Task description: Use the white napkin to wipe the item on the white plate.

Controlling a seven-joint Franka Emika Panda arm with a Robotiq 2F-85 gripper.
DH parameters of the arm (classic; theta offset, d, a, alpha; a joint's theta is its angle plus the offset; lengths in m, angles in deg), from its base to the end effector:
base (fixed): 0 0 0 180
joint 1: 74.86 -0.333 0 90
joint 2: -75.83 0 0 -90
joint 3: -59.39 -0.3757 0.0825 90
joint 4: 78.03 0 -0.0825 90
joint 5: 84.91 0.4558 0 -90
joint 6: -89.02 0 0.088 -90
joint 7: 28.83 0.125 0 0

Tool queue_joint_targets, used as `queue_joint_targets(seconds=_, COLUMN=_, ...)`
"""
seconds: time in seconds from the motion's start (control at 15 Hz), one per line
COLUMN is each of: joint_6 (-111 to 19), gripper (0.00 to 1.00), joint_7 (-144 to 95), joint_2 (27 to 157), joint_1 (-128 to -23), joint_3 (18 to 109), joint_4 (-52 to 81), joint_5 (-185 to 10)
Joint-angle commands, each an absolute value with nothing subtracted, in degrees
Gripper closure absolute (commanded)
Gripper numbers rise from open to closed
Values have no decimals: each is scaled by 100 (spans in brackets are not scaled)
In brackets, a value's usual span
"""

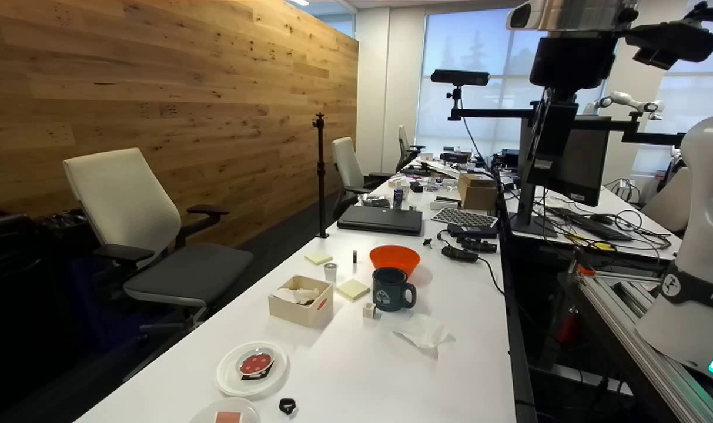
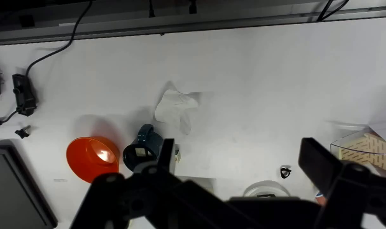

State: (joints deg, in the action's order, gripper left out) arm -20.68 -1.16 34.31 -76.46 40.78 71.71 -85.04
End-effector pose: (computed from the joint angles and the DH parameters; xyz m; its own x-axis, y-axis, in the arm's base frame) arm 0.3448 0.1277 0.4694 0.9757 -0.1956 0.0984 -0.2114 -0.9588 0.1896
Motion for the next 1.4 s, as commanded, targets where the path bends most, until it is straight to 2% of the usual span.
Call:
queue_joint_targets(seconds=0.0, joint_6=-2057, gripper=0, joint_7=-79, joint_2=3448, joint_1=-7714, joint_3=4139, joint_4=7162, joint_5=-8548)
queue_joint_targets(seconds=1.0, joint_6=-2057, gripper=0, joint_7=-79, joint_2=3448, joint_1=-7714, joint_3=4139, joint_4=7162, joint_5=-8548)
queue_joint_targets(seconds=1.33, joint_6=-2960, gripper=0, joint_7=-128, joint_2=3490, joint_1=-7622, joint_3=4141, joint_4=7161, joint_5=-8732)
